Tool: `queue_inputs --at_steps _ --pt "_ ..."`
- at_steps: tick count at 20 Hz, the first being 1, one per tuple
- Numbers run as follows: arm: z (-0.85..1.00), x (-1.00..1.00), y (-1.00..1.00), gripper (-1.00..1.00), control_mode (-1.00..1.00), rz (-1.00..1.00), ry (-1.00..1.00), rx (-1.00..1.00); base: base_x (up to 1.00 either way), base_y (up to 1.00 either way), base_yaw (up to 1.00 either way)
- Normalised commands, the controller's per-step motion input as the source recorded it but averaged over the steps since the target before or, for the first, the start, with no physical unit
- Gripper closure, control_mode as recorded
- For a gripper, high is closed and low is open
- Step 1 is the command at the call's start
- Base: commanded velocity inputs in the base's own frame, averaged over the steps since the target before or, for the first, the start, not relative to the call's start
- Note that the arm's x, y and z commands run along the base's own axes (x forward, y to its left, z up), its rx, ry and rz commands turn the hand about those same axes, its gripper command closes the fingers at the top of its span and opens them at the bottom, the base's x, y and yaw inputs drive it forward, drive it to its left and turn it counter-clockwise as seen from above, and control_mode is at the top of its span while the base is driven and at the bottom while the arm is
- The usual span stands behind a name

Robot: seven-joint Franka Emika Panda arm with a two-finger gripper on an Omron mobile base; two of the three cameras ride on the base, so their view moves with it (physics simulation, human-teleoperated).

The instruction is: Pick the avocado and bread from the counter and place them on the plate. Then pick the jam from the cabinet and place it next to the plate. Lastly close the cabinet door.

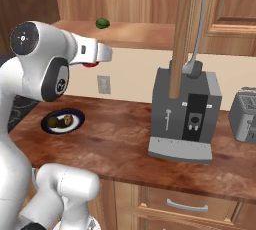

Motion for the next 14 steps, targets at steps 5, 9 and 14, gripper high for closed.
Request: queue_inputs --at_steps 5,9,14 --pt "0.00 -0.59 0.16 1.00 -1.00 0.00 0.02 0.00 0.00 0.00 0.00" --pt "-0.06 -0.30 0.21 1.00 -1.00 0.00 0.02 0.00 0.00 0.00 0.00" --pt "-0.14 -0.14 0.17 1.00 -1.00 0.00 0.00 0.00 0.00 0.00 0.00"
